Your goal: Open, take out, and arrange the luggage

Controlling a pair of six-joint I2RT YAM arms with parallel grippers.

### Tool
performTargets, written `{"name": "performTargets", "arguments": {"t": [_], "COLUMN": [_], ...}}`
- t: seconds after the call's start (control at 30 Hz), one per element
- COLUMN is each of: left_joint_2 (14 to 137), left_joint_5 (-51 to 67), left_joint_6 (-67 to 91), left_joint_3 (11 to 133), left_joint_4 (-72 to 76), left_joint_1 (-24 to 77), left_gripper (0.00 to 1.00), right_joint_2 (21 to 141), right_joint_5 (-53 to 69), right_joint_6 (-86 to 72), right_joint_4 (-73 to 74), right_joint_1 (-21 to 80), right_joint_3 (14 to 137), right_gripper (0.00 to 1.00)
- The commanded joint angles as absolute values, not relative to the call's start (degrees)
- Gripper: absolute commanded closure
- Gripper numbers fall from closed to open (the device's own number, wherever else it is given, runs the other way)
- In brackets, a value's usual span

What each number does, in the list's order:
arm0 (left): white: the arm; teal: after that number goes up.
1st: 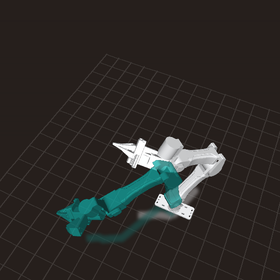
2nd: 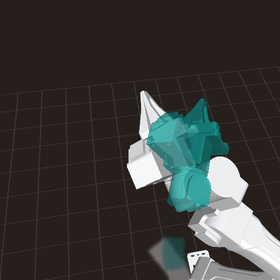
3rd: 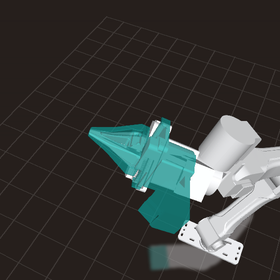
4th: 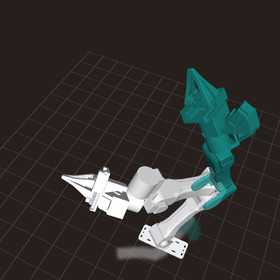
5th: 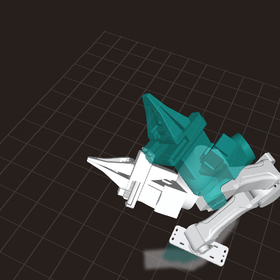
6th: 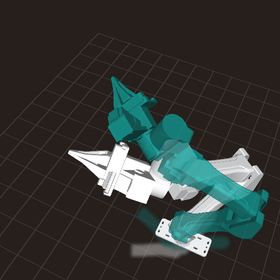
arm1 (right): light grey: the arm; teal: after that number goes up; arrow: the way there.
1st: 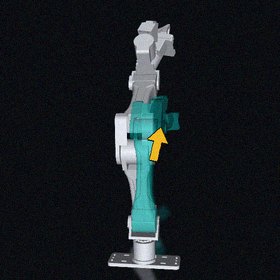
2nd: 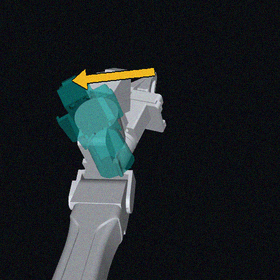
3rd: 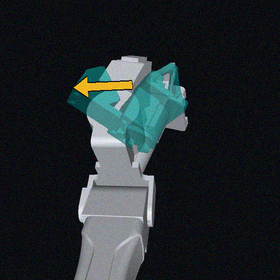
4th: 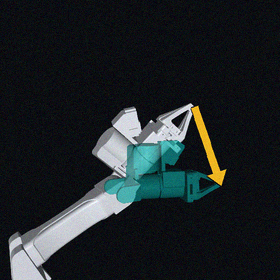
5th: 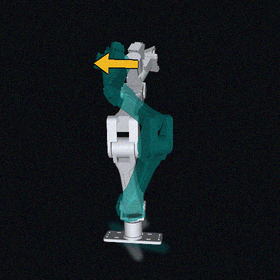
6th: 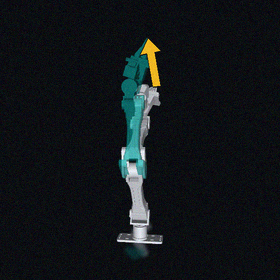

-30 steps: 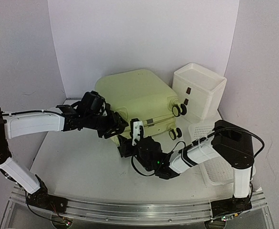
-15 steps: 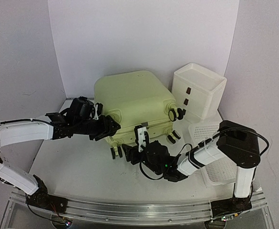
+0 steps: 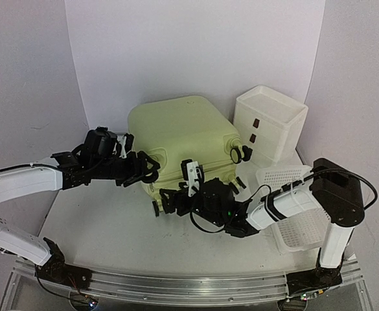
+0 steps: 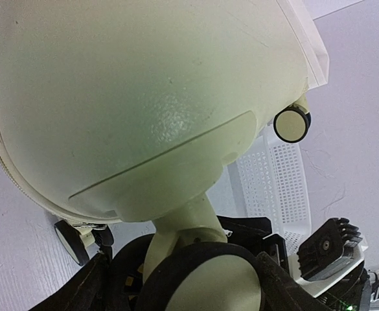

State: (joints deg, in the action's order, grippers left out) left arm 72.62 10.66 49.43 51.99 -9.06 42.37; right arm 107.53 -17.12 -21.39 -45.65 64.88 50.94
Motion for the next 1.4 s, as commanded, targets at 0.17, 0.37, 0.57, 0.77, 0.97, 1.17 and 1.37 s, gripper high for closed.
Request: {"name": "performTargets", "arguments": {"t": [0.17,0.37,0.57,0.77,0.97,1.17,1.37], "left_joint_2": [66.9,65.9,65.9,63.8,62.7,64.3,67.0], "left_joint_5": [13.8,14.3,15.0,14.4,14.7,15.9,17.9], "left_joint_6": [50.7,53.3,54.9,57.2,59.5,59.6,59.8], "left_joint_3": [53.6,52.7,51.9,50.6,50.2,50.7,51.4], "left_joint_4": [2.4,2.5,2.5,2.4,2.5,2.6,2.7], "left_joint_1": [41.5,40.2,39.1,37.9,37.0,36.8,36.8], "left_gripper": [0.27,0.32,0.56,0.26,0.29,0.41,0.35], "right_joint_2": [100.9,102.8,104.4,104.5,104.4,104.7,105.8], "right_joint_5": [-9.2,-8.1,-6.2,-5.8,-5.7,-5.5,-4.4], "right_joint_6": [-24.4,-25.0,-25.3,-25.0,-24.8,-24.7,-24.8], "right_joint_4": [-38.9,-38.0,-37.4,-37.1,-36.9,-36.4,-34.7], "right_joint_1": [62.9,62.8,62.7,62.7,62.7,62.5,62.1], "right_joint_3": [57.4,58.6,60.4,60.6,60.6,60.9,63.3], "right_gripper": [0.18,0.18,0.19,0.19,0.20,0.20,0.21]}}
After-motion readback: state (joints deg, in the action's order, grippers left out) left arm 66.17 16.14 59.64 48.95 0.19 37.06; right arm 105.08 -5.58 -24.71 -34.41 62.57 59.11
